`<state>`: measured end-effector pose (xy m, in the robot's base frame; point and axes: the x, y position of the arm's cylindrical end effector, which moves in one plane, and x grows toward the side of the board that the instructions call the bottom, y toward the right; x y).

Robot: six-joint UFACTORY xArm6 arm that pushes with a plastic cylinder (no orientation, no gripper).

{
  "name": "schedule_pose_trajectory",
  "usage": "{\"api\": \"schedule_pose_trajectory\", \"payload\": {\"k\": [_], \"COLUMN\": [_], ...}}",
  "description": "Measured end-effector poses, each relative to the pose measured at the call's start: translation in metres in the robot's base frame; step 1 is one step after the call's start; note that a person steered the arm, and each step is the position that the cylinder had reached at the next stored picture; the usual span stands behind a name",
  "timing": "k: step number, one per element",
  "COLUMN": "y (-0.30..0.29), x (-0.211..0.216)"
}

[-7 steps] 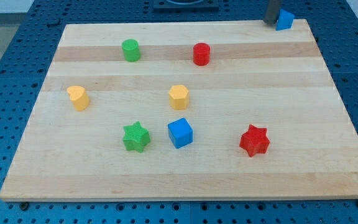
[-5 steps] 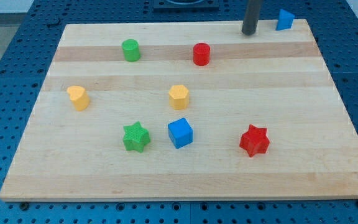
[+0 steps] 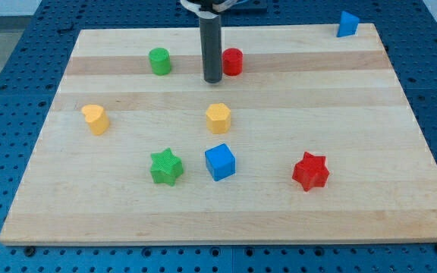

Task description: Push the red circle towards the top right

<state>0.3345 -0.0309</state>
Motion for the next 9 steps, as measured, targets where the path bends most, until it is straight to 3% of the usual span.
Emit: {"api": "schedule_pose_trajectory", "payload": {"k": [3, 6, 7, 9], "y": [0.028, 0.113, 0.143, 0.147], "x": [-0.034, -0.093, -0.092, -0.075]}}
